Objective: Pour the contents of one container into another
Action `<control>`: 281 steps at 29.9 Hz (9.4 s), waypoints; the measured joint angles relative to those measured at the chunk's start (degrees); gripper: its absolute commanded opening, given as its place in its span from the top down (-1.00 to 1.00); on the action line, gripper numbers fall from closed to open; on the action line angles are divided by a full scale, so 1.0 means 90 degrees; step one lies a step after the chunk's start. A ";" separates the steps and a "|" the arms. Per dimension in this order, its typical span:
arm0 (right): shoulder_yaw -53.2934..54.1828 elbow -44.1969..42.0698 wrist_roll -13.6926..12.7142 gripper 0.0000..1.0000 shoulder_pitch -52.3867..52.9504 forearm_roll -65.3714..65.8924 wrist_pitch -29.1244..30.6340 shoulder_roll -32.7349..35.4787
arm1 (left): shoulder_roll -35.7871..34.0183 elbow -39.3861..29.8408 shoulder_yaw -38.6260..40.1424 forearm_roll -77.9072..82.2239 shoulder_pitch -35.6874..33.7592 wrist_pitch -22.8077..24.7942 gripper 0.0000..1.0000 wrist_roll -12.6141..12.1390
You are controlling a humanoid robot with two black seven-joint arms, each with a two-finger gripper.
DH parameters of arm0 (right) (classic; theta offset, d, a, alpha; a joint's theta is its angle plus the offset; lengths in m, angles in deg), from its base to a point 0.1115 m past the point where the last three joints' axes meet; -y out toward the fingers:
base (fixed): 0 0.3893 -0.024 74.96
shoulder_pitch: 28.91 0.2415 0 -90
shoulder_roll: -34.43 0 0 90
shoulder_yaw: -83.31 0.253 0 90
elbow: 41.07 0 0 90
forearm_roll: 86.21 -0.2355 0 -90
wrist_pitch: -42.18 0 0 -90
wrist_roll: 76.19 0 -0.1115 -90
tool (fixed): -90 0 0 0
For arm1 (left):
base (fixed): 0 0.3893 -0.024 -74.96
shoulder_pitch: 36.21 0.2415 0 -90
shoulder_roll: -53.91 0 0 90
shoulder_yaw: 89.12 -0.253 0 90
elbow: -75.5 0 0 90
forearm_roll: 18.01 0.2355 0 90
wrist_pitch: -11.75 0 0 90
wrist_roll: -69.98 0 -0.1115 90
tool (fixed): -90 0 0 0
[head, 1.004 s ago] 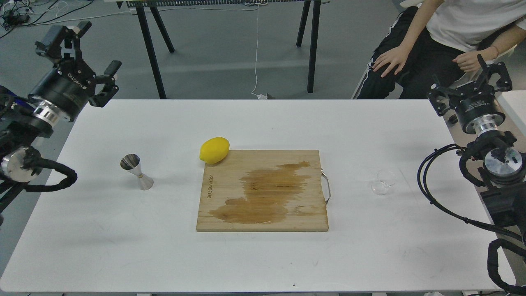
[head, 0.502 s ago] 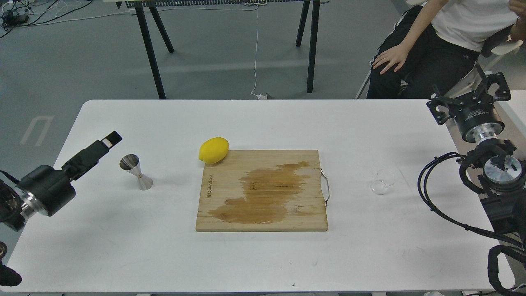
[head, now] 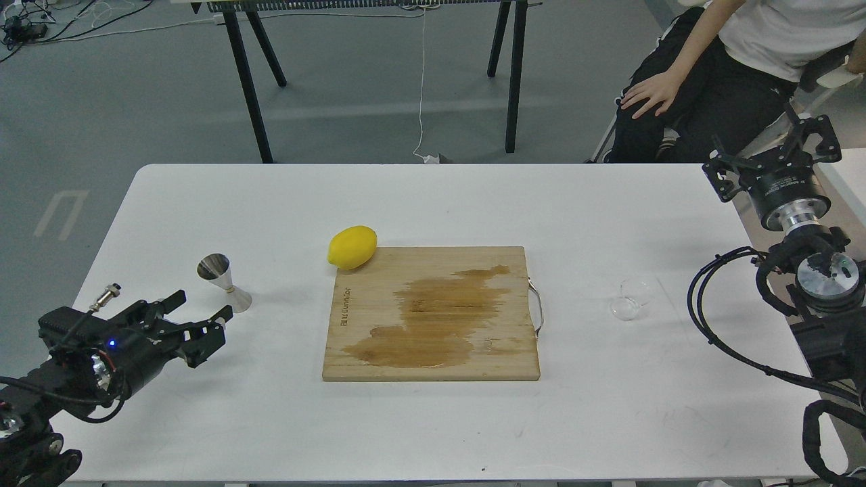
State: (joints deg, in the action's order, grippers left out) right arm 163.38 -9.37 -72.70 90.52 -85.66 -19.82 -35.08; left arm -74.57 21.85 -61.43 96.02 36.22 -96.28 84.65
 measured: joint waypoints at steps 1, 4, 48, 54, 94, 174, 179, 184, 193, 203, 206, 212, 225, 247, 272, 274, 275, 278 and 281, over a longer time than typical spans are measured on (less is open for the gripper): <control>0.0000 -0.0001 0.0000 -0.99 0.0000 0.0000 0.0000 0.0006 | 0.0095 0.0191 0.0004 0.0036 -0.0043 0.0000 -0.75 0.0001; 0.0000 -0.0007 0.0000 -0.99 -0.0033 0.0000 0.0000 0.0014 | 0.0433 0.0702 0.0000 0.0062 -0.0213 -0.0005 -0.66 0.0054; -0.0016 0.0033 0.0003 -0.99 -0.0008 0.0007 0.0000 0.0071 | 0.1640 0.1881 -0.0011 0.0047 -0.0977 -0.1063 0.86 0.0056; -0.0016 0.0033 0.0003 -0.99 -0.0009 0.0007 0.0000 0.0202 | 0.1436 0.0535 -0.0060 0.0100 -0.1552 -0.1111 0.87 0.0089; 0.0019 0.0033 0.0013 -0.99 -0.0321 -0.0004 0.0000 0.0662 | 0.4243 0.1694 -0.2475 0.1219 -0.2487 -0.1061 0.52 0.0019; 0.0014 0.0449 -0.0161 -0.99 -0.1012 -0.1146 0.0000 0.1027 | 0.2939 -0.0089 0.1716 -0.7473 -0.3352 0.2313 -0.99 0.0074; 0.0035 0.1757 -0.0313 -0.99 -0.2060 -0.1921 0.0000 0.1028 | 0.2789 0.0491 0.2048 -1.0047 -0.3307 0.3121 -0.99 0.0053; 0.0496 0.3064 -0.0317 -0.99 -0.3152 -0.2123 0.0000 0.1003 | 0.2759 0.1229 0.2084 -1.1725 -0.3287 0.3755 -0.99 -0.0072; 0.0624 0.4309 -0.0307 -0.99 -0.4909 -0.2351 0.0000 0.0672 | 0.2755 0.1963 0.2101 -1.3084 -0.3080 0.4137 -0.99 -0.0172; 0.0302 0.4401 -0.1028 -0.99 -0.5030 -0.2575 -0.0587 -0.0052 | 0.2563 0.1967 0.2114 -1.3100 -0.3020 0.4069 -0.99 -0.0071; 0.0232 0.4367 -0.1286 -0.99 -0.4925 -0.2559 -0.0649 -0.0407 | 0.2483 0.1967 0.2117 -1.3093 -0.3020 0.4065 -0.99 -0.0068; 0.0031 0.4292 -0.1342 -0.99 -0.4465 -0.2543 -0.1654 -0.0686 | 0.2382 0.1967 0.2113 -1.3082 -0.3050 0.4063 -0.99 -0.0067; -0.0138 0.3653 -0.1195 -0.99 -0.3950 -0.2523 -0.2481 -0.1266 | 0.2222 0.1977 0.2113 -1.3080 -0.3077 0.4063 -0.99 -0.0010; -0.0149 0.2442 -0.1040 -0.37 -0.3023 -0.2523 -0.2376 -0.1487 | 0.1938 0.2057 0.2157 -1.3080 -0.3125 0.4035 -0.99 0.0196; -0.0179 0.2188 -0.1102 0.28 -0.3047 -0.2537 -0.1592 -0.1612 | 0.1871 0.2056 0.2247 -1.3100 -0.3279 0.3897 -0.99 0.0196; -0.0188 0.2218 -0.1111 0.28 -0.3053 -0.2543 -0.1592 -0.1613 | 0.1865 0.2055 0.2247 -1.3100 -0.3282 0.3898 -0.99 0.0196; -0.0188 0.2236 -0.1113 0.29 -0.3054 -0.2546 -0.1592 -0.1614 | 0.1852 0.2054 0.2247 -1.3100 -0.3282 0.3898 -0.99 0.0196; -0.0192 0.2423 -0.1126 0.29 -0.3067 -0.2549 -0.1592 -0.1601 | 0.1804 0.2054 0.2247 -1.3101 -0.3281 0.3897 -0.99 0.0196; -0.0195 0.2873 -0.1169 0.30 -0.3206 -0.2538 -0.1615 -0.1543 | 0.1760 0.2054 0.2247 -1.3102 -0.3281 0.3897 -0.99 0.0196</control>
State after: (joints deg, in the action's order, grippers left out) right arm 161.62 16.49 -83.22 61.66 -108.50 -34.35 -48.97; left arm -58.73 40.34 -41.20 -21.89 6.69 -61.20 86.41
